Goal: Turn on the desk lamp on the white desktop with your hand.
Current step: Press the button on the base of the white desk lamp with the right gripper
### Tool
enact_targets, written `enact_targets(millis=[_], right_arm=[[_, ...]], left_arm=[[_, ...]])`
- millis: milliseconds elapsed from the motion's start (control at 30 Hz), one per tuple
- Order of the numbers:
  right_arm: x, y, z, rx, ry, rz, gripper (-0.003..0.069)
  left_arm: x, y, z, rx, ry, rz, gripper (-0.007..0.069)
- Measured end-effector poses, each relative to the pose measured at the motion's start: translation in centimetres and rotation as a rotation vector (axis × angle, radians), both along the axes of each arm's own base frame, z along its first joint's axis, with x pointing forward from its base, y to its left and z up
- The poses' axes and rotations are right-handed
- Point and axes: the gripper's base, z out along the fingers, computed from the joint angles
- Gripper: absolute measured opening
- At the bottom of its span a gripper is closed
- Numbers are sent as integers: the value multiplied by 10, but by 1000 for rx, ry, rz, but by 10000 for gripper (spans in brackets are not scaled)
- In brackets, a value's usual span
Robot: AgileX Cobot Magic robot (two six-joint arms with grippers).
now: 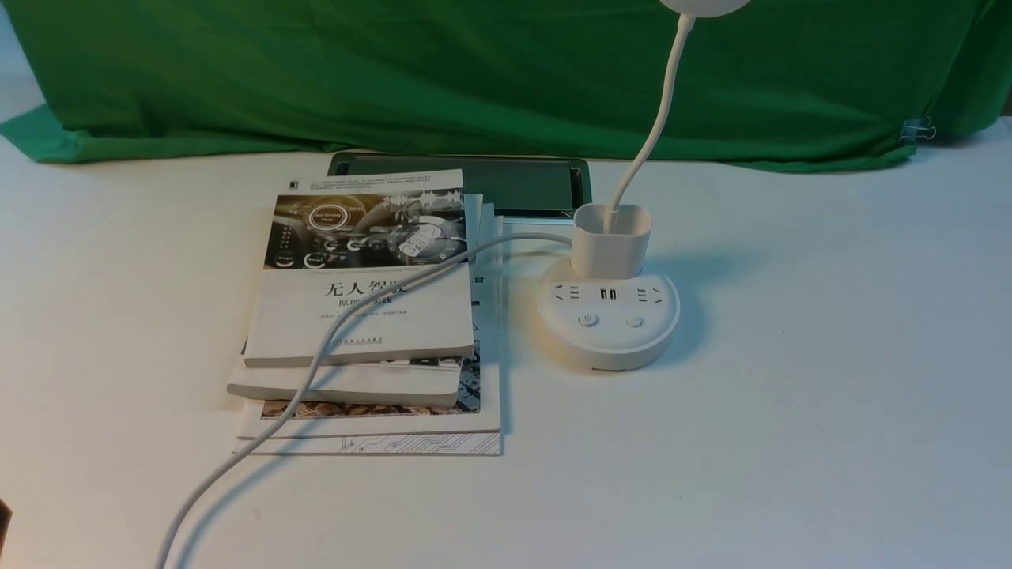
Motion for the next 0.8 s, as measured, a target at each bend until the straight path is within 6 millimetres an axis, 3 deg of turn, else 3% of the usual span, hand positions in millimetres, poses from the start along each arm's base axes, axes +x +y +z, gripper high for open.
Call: enact_targets(millis=[67, 133, 200, 233, 333, 433, 633, 800], right_arm=[[26, 11, 12, -98, 94, 85, 28], [52, 21, 11, -161, 185, 139, 28], [82, 33, -1, -217, 292, 192, 29], [85, 34, -2, -220, 300, 196, 29], [124, 61, -27, -288, 430, 283, 29], [150, 85, -52, -363, 504, 339, 27], [190, 114, -97, -446, 614, 385, 27], [220, 138, -118, -464, 633, 411, 27]], left_arm=[[0, 0, 0, 0, 0, 0, 21], [0, 0, 0, 0, 0, 0, 21], [0, 0, 0, 0, 0, 0, 21], [0, 0, 0, 0, 0, 0, 21], [0, 0, 0, 0, 0, 0, 21], [0, 0, 0, 0, 0, 0, 21], [0, 0, 0, 0, 0, 0, 21], [0, 0, 0, 0, 0, 0, 21]])
